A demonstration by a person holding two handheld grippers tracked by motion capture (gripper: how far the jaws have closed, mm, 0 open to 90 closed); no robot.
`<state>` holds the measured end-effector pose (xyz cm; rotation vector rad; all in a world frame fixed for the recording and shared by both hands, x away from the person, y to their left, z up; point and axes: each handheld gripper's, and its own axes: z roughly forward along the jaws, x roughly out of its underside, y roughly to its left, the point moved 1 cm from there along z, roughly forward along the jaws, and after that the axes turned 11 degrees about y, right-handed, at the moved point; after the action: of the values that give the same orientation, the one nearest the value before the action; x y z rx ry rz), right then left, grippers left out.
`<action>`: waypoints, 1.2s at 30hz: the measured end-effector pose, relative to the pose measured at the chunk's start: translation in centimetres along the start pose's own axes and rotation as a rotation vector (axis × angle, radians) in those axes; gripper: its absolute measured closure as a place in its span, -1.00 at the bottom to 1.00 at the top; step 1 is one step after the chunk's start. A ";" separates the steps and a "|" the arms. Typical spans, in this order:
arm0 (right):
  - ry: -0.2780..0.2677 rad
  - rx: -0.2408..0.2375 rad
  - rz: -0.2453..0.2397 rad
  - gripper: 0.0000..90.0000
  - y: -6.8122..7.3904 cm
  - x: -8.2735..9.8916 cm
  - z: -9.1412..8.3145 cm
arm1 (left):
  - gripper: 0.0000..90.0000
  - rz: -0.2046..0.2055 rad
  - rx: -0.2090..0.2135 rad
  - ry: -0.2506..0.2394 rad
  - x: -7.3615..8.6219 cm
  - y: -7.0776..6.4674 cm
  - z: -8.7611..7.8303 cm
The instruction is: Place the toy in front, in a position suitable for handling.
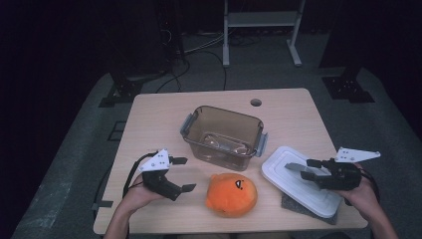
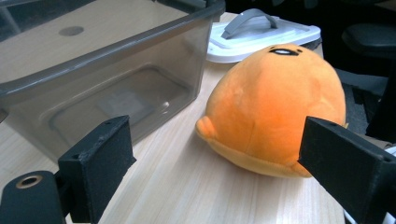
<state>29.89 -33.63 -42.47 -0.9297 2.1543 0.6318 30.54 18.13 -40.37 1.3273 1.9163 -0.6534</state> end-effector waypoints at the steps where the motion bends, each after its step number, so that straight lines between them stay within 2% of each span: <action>1: -0.007 -0.003 -0.006 -0.19 0.2 -0.2 0.0 | -0.79 -0.001 -0.002 -0.002 0.1 0.0 -0.1; 8: -0.033 -0.024 -0.038 -0.33 1.7 -1.7 0.1 | -0.80 -0.021 -0.036 -0.009 0.8 0.5 -0.6; 13: -0.054 -0.079 -0.056 -0.35 3.1 -2.8 0.2 | -0.80 -0.024 -0.059 -0.011 1.0 0.6 -0.8; 17: -0.056 -0.110 -0.094 -0.38 4.4 -3.8 0.5 | -0.80 -0.031 -0.066 -0.024 1.0 0.7 -1.0; 22: -0.041 -0.144 -0.132 -0.41 5.9 -5.0 1.3 | -0.81 -0.030 -0.079 -0.012 1.2 0.8 -0.9; 32: -0.026 -0.232 -0.212 -0.42 8.9 -7.5 3.2 | -0.82 -0.039 -0.095 -0.016 1.6 1.0 -1.1; 36: -0.003 -0.257 -0.244 -0.41 9.8 -8.5 4.1 | -0.82 -0.043 -0.103 -0.023 1.7 1.0 -1.2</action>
<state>28.32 -21.21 -37.17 -1.3045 1.9445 0.7971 30.81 20.39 -40.93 1.2121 1.9379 -0.5811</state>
